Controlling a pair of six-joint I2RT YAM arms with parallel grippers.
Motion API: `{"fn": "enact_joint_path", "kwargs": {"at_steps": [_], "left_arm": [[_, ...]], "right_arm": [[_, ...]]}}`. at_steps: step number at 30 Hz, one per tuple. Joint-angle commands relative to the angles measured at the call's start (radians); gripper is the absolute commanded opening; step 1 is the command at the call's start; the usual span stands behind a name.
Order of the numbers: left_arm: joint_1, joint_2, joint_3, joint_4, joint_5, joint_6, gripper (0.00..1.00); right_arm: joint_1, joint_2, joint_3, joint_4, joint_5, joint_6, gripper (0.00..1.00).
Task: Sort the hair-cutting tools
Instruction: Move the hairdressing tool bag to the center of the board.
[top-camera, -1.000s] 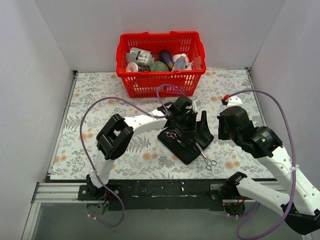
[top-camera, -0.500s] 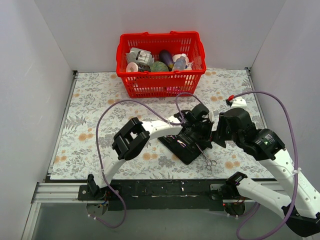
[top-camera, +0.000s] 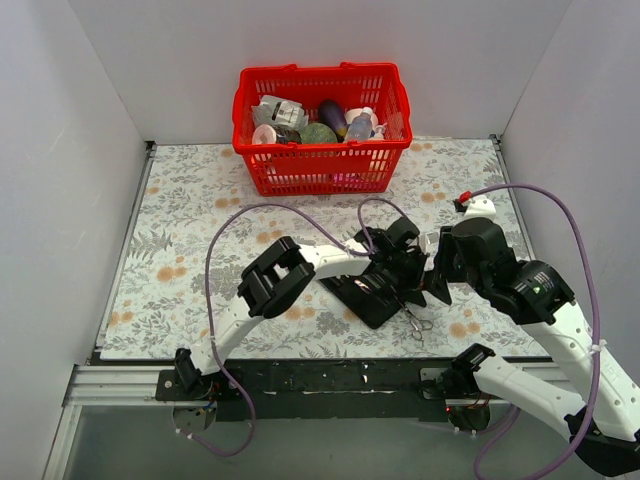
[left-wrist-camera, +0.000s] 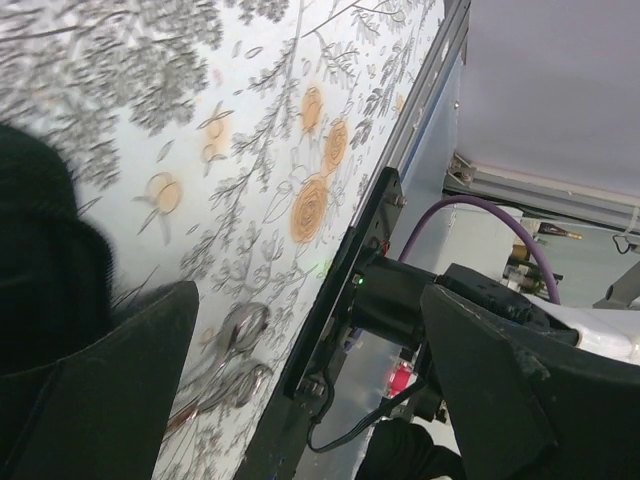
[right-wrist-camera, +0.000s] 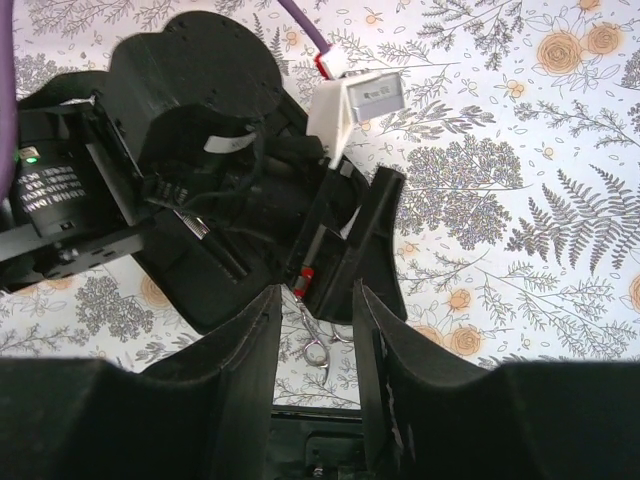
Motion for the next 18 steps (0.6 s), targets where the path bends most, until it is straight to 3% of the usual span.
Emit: {"fn": "enact_joint_path", "kwargs": {"at_steps": [1,10,18], "left_arm": [[0.066,-0.088,-0.126,-0.067,-0.057,0.097,0.98],[0.188,-0.234,-0.356,-0.087,-0.077,0.196,0.98],[0.266,-0.256,-0.371,-0.091,-0.072,0.239,0.98]], "right_arm": [[0.000,-0.014,0.004,-0.005,-0.006,0.009,0.42],[0.000,0.014,-0.025,0.046,-0.049,0.005,0.41],[0.000,0.009,-0.034,0.056,-0.074,0.005,0.40]]}}
